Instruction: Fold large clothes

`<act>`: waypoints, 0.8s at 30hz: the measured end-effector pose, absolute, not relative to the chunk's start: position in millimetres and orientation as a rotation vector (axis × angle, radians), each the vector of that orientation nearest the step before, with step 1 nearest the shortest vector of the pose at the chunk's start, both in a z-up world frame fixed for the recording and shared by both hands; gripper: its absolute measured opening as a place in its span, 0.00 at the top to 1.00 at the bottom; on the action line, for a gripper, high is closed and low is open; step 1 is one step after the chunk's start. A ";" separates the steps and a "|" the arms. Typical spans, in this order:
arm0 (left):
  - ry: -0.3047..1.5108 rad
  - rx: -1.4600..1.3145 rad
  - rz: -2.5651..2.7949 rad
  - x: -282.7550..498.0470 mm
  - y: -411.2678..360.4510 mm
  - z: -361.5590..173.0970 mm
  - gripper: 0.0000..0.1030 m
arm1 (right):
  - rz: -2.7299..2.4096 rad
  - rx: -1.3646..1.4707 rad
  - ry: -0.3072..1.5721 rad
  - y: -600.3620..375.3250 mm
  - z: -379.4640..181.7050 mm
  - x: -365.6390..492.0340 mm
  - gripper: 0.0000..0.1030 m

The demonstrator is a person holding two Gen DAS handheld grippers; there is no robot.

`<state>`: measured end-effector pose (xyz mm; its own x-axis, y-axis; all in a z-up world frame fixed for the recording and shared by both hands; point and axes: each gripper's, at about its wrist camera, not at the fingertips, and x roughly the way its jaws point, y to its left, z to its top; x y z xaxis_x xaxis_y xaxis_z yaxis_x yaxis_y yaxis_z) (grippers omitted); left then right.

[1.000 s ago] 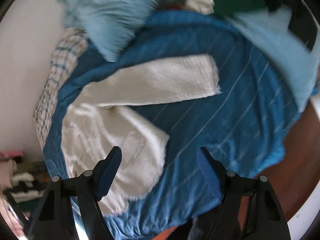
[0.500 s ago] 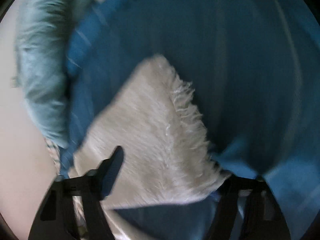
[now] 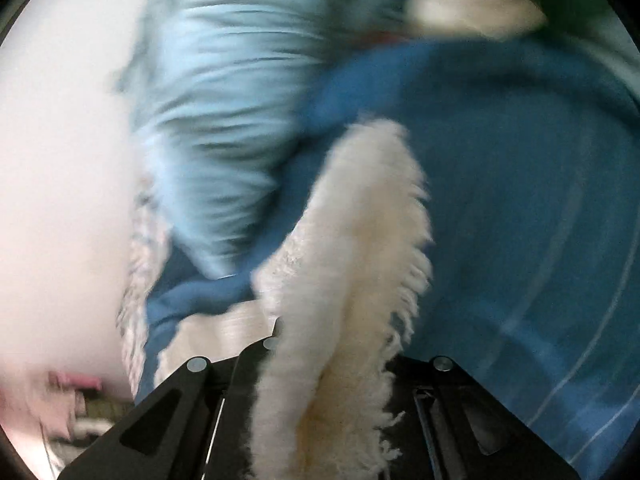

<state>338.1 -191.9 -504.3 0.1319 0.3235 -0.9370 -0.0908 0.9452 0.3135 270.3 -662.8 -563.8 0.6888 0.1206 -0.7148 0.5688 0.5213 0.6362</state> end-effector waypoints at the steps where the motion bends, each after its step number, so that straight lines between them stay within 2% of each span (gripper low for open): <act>1: 1.409 0.190 0.305 339.0 -187.0 -501.5 0.00 | -0.269 0.985 0.789 -651.4 -547.8 281.8 0.93; 7: 1.402 0.094 0.349 337.5 -130.3 -478.0 0.00 | -0.025 0.845 0.816 -541.0 -476.0 363.0 0.93; 12: 1.379 0.011 0.460 325.5 -50.0 -457.7 0.00 | 0.161 0.731 0.923 -405.6 -473.0 437.0 0.93; 17: 1.404 -0.105 0.591 300.6 39.1 -464.4 0.00 | 0.317 0.588 1.068 -247.4 -522.9 465.0 0.94; 21: 1.429 -0.211 0.723 271.2 109.3 -485.9 0.00 | 0.415 0.416 1.256 -132.9 -601.2 484.6 0.93; 24: 1.443 -0.274 0.783 247.0 143.6 -495.4 0.00 | 0.446 0.309 1.412 -80.2 -652.8 491.9 0.89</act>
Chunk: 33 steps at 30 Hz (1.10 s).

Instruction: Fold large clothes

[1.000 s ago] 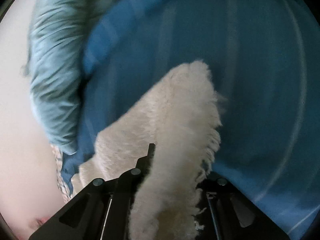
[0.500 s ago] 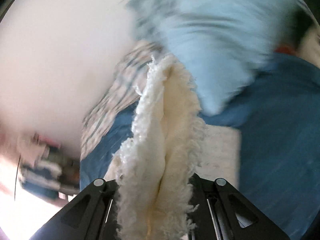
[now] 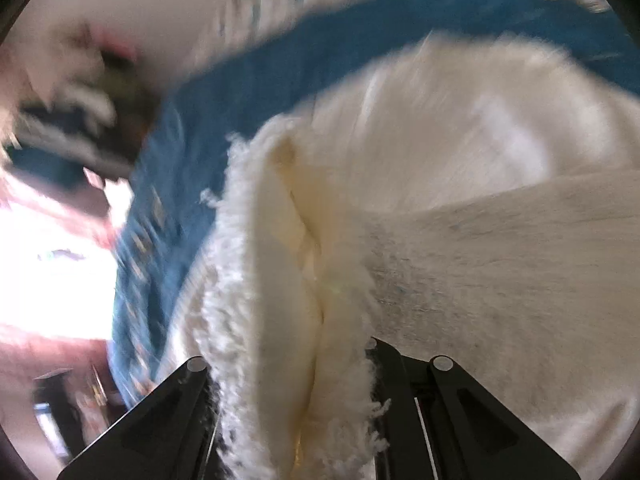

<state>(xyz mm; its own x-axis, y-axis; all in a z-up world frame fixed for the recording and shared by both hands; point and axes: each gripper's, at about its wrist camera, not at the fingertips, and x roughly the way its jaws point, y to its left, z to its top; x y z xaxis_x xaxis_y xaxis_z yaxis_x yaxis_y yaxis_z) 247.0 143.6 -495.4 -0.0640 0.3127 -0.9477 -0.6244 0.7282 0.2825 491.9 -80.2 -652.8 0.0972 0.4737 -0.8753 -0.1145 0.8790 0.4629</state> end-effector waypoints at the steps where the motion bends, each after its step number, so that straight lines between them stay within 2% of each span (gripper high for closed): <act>1: 1.444 -0.301 0.796 236.8 155.7 -495.8 0.00 | 0.440 0.277 1.423 -74.7 -657.8 494.0 0.86; 2: 1.444 -0.330 0.806 227.8 164.5 -497.0 0.00 | 0.445 0.262 1.419 -70.2 -657.6 503.9 0.85; 4: 1.446 -0.407 0.801 208.7 176.0 -496.4 0.00 | 0.489 0.294 1.382 -77.0 -642.6 501.7 0.62; 5: 1.455 -0.468 0.790 198.8 180.5 -497.5 0.00 | 0.497 0.300 1.359 -80.9 -628.8 497.9 0.58; 7: 1.458 -0.641 0.751 174.9 188.7 -500.3 0.00 | 0.509 0.321 1.323 -94.1 -603.9 485.8 0.41; 10: 1.430 -0.907 0.712 138.2 197.1 -510.9 0.00 | 0.480 0.307 1.304 -123.2 -569.2 466.1 0.38; 13: 1.387 -1.136 0.710 109.3 202.7 -535.7 0.00 | 0.424 0.250 1.360 -157.2 -555.9 429.3 0.38; 18: 1.226 -1.452 0.759 87.8 229.0 -591.4 0.00 | 0.297 0.170 1.492 -208.4 -585.8 382.2 0.38; 22: 1.081 -1.489 0.886 88.3 254.2 -598.8 0.04 | 0.219 0.108 1.569 -232.5 -624.5 350.6 0.38; 23: 1.055 -1.447 0.930 91.9 259.6 -593.8 0.18 | 0.189 0.063 1.581 -235.0 -633.5 344.1 0.38; 24: 1.064 -1.376 0.961 99.0 264.3 -588.2 0.27 | 0.127 -0.034 1.594 -236.1 -645.3 336.5 0.38; 25: 1.083 -1.314 0.972 107.7 267.3 -583.1 0.54 | 0.089 -0.094 1.611 -235.9 -654.3 332.2 0.38; 26: 1.095 -1.247 0.972 117.3 269.7 -576.8 0.85 | 0.059 -0.135 1.636 -236.7 -665.4 327.8 0.38; 29: 1.104 -1.075 0.903 148.0 271.5 -559.6 0.87 | 0.016 -0.201 1.660 -236.6 -696.0 318.5 0.34; 31: 1.109 -0.966 0.859 165.4 272.4 -553.9 0.87 | -0.019 -0.276 1.622 -234.8 -705.3 317.7 0.22; 33: 1.134 -0.939 0.810 175.4 271.9 -562.7 0.86 | -0.049 -0.275 1.612 -241.5 -709.4 317.7 0.15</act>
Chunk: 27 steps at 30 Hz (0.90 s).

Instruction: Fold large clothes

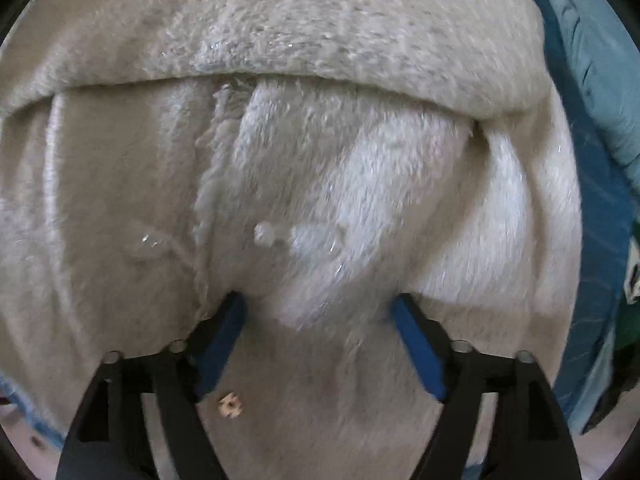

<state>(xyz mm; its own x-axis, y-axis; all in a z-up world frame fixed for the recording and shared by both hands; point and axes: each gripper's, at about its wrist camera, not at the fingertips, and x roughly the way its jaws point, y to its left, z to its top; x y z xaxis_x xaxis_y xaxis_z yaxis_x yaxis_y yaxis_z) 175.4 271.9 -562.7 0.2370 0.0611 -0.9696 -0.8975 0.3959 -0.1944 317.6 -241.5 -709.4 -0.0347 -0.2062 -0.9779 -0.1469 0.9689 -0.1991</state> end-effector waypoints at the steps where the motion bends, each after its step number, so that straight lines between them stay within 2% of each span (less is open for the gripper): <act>1: 1.146 -0.945 0.795 180.0 273.9 -568.0 0.83 | -0.084 -0.272 1.612 -248.8 -711.9 317.1 0.04; 2: 1.156 -0.961 0.778 188.1 291.2 -569.3 0.79 | -0.111 -0.258 1.614 -255.7 -715.0 317.2 0.00; 7: 1.143 -1.020 0.740 192.7 307.7 -591.9 0.76 | -0.032 -0.124 1.609 -286.3 -721.9 312.2 0.00; 9: 1.103 -1.009 0.756 192.6 306.6 -585.9 0.79 | -0.006 -0.115 1.588 -297.2 -719.7 306.8 0.00; 10: 1.084 -0.996 0.759 186.6 299.3 -579.5 0.88 | 0.019 -0.102 1.578 -299.5 -717.1 303.9 0.00; 11: 1.070 -0.969 0.761 189.6 297.0 -571.9 0.89 | 0.045 -0.083 1.560 -301.5 -711.6 301.4 0.00; 12: 1.063 -0.925 0.769 194.5 293.4 -561.7 0.90 | 0.065 -0.058 1.529 -301.4 -703.2 298.5 0.10; 13: 1.054 -0.887 0.772 195.9 289.3 -552.2 0.90 | 0.069 -0.046 1.508 -309.3 -688.6 293.2 0.34; 15: 1.040 -0.750 0.778 210.4 272.3 -522.8 0.90 | 0.058 -0.040 1.480 -316.9 -671.9 290.6 0.63; 19: 0.970 -0.480 0.727 228.7 251.2 -459.1 0.91 | 0.036 0.056 1.384 -329.3 -631.8 287.4 0.63; 22: 0.908 -0.366 0.620 252.5 219.3 -416.2 0.91 | 0.071 0.191 1.388 -340.4 -618.3 287.6 0.63; 24: 0.885 -0.305 0.511 272.0 181.2 -389.5 0.91 | 0.081 0.255 1.359 -352.4 -608.2 283.6 0.62; 27: 0.893 -0.251 0.336 301.0 117.7 -371.4 0.91 | 0.067 0.272 1.319 -364.7 -587.8 279.2 0.56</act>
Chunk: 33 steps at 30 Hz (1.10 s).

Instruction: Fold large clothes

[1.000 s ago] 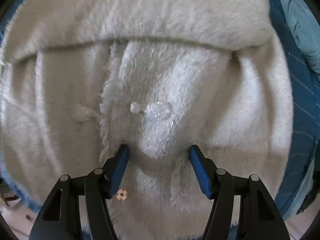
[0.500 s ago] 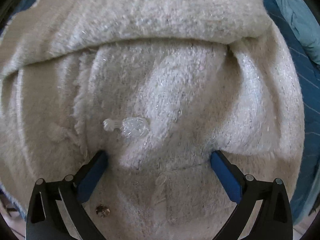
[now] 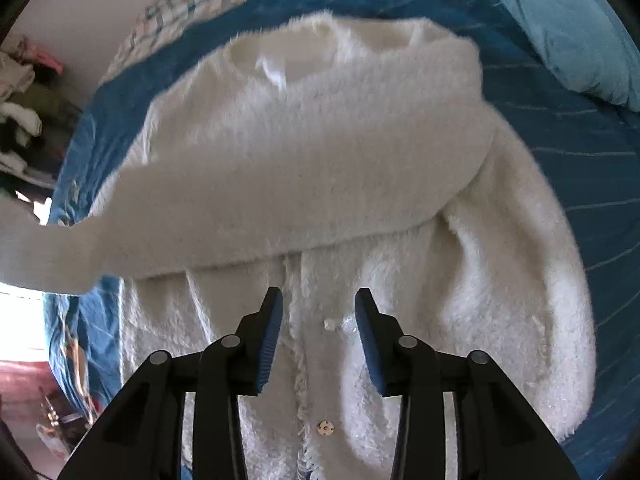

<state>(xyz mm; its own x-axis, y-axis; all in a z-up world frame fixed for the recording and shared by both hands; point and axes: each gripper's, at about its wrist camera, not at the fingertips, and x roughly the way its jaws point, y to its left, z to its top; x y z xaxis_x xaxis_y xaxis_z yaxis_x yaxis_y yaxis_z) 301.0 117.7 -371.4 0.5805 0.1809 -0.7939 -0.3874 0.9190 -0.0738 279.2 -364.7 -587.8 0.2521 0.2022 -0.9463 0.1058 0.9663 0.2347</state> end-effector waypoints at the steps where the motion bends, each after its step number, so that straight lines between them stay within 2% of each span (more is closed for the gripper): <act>1: 0.902 -0.236 0.276 307.3 92.0 -368.5 0.91 | 0.057 0.274 1.310 -373.8 -580.0 277.4 0.52; 4: 0.966 -0.214 0.082 329.0 7.6 -379.5 0.91 | 0.011 0.259 1.290 -382.0 -561.7 276.0 0.49; 9: 1.115 -0.164 -0.162 355.6 -122.0 -435.7 0.91 | -0.098 0.200 1.303 -439.7 -565.7 262.8 0.48; 15: 1.316 0.004 -0.187 373.9 -188.6 -509.1 0.81 | -0.161 0.211 1.343 -496.6 -578.5 249.8 0.48; 18: 1.346 -0.025 -0.162 375.2 -176.1 -515.2 0.51 | -0.168 0.234 1.350 -514.5 -579.6 246.3 0.46; 19: 1.342 -0.036 -0.151 373.1 -170.8 -513.5 0.30 | -0.169 0.246 1.351 -519.6 -579.3 246.0 0.44; 20: 1.334 -0.042 -0.138 368.0 -170.2 -508.5 0.17 | -0.168 0.257 1.354 -523.2 -579.2 246.3 0.43; 26: 1.284 -0.091 0.003 326.4 -85.6 -463.3 0.15 | -0.161 0.241 1.379 -528.8 -574.6 248.7 0.42; 28: 1.271 -0.079 0.103 307.7 -48.9 -462.6 0.15 | -0.165 0.217 1.396 -527.8 -575.7 250.9 0.42; 31: 1.308 0.056 0.299 272.5 0.9 -482.7 0.15 | -0.170 0.201 1.432 -528.7 -585.6 249.2 0.42; 33: 1.392 0.138 0.405 255.7 32.6 -518.3 0.15 | -0.175 0.174 1.459 -529.2 -597.9 251.9 0.42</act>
<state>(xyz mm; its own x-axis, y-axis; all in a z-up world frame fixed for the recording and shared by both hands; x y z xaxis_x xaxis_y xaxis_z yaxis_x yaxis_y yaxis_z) 255.7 32.6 -518.3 0.1224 0.3568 -0.9261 -0.1965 0.9234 0.3297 251.9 -529.2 -597.9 0.1040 -0.0126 -0.9945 0.2229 0.9748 0.0109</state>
